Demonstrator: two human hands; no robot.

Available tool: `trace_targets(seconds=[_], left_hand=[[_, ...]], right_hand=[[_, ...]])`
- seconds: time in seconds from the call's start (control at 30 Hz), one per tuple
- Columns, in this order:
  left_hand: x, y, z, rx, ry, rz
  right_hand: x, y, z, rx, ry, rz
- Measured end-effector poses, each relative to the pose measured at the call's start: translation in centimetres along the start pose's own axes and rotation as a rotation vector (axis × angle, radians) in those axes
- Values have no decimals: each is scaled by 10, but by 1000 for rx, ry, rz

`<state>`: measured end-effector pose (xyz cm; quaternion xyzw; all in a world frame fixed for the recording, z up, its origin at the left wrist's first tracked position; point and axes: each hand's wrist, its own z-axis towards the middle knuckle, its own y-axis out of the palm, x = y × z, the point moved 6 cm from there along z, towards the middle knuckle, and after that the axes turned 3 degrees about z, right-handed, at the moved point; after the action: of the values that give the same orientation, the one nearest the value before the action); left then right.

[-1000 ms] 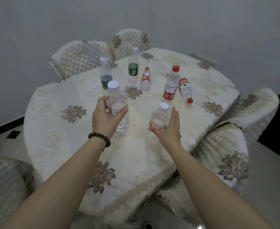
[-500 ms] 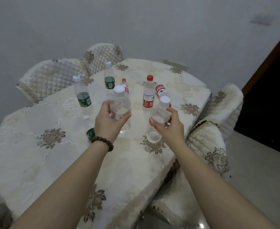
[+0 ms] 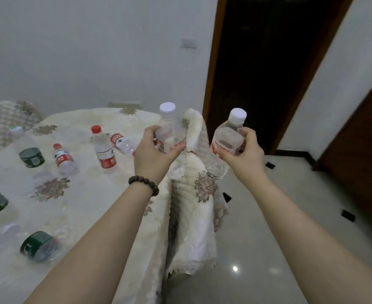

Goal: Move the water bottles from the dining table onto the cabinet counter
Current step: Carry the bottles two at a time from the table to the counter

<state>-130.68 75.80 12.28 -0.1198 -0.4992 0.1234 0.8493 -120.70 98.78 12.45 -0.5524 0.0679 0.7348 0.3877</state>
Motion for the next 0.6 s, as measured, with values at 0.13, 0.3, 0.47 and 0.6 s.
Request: trace_targets(seconds=[0.13, 0.3, 0.47, 0.6], left_hand=[[44, 71, -31, -202, 89, -82], [107, 159, -104, -492, 175, -204], [171, 233, -203, -752, 235, -282], [220, 271, -301, -980, 323, -364]], right_hand=[[18, -87, -40, 184, 70, -93], [45, -199, -120, 408, 224, -218], [60, -303, -231, 652, 403, -326], [61, -366, -334, 866, 502, -370]])
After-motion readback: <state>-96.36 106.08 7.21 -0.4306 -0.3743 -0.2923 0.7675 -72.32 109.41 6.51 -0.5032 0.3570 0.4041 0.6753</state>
